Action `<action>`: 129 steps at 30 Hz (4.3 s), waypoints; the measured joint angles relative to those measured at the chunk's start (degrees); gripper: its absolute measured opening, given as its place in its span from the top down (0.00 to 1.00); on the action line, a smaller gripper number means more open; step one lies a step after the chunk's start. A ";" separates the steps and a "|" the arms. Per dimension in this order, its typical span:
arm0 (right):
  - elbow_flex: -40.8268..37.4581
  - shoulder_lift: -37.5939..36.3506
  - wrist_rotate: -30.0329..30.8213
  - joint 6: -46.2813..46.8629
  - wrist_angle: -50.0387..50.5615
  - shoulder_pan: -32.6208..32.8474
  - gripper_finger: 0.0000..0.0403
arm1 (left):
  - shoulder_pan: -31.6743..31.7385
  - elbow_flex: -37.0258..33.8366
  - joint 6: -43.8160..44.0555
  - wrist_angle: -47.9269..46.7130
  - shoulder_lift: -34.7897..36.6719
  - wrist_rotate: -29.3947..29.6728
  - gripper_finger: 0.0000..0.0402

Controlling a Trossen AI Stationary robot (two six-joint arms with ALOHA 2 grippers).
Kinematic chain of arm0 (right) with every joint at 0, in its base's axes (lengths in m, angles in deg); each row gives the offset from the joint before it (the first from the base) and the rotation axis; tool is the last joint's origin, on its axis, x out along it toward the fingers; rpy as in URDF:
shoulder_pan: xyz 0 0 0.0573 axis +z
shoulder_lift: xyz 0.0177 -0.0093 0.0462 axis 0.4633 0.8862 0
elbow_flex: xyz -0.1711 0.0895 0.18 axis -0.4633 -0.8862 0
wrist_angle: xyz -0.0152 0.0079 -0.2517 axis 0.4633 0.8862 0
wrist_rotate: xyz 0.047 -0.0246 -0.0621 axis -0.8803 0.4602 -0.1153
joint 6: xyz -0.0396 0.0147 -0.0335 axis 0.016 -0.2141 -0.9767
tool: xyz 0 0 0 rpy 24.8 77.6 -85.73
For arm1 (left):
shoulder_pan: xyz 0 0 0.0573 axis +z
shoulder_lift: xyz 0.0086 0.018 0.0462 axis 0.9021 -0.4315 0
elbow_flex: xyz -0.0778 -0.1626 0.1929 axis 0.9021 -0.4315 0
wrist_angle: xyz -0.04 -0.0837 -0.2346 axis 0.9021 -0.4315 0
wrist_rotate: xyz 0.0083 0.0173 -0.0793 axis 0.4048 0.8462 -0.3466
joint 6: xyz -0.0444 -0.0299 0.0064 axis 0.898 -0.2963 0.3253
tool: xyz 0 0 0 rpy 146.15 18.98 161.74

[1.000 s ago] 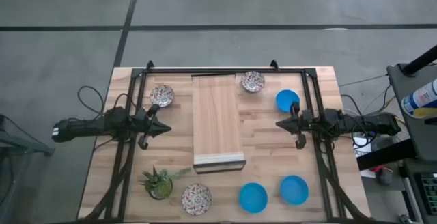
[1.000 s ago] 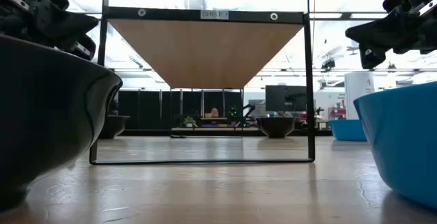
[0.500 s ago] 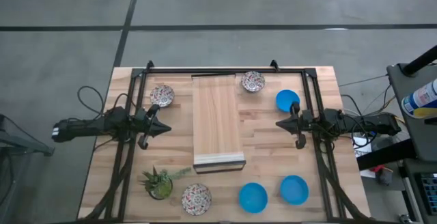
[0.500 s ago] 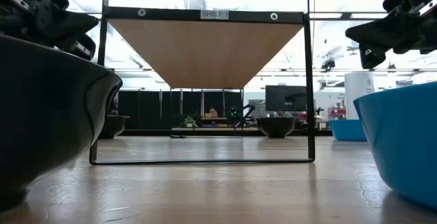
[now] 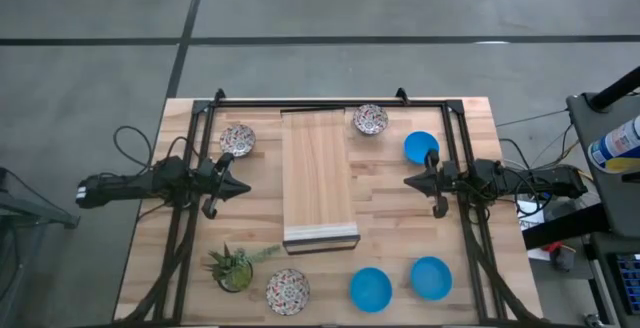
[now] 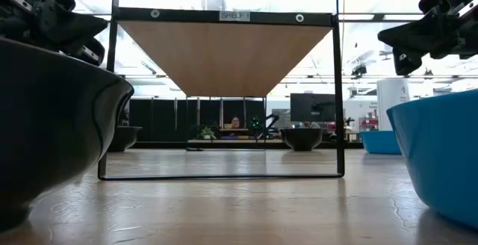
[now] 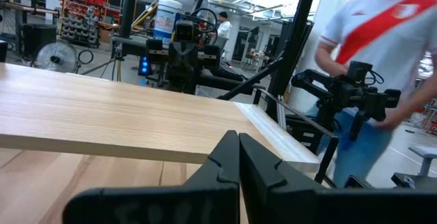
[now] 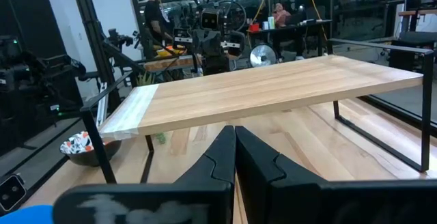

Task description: Pick & Place Mini bowls

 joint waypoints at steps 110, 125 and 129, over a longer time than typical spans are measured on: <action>77.06 96.76 -5.79 21.59 51.09 -52.97 0.55 | -0.01 0.00 0.00 -0.08 0.00 0.01 1.00; 76.14 103.86 -7.51 18.95 51.46 -53.19 0.61 | -0.02 0.00 0.00 -0.09 0.00 0.02 1.00; 75.35 103.75 -7.32 18.34 49.90 -53.20 0.63 | -0.01 0.00 0.00 -0.09 0.00 0.02 1.00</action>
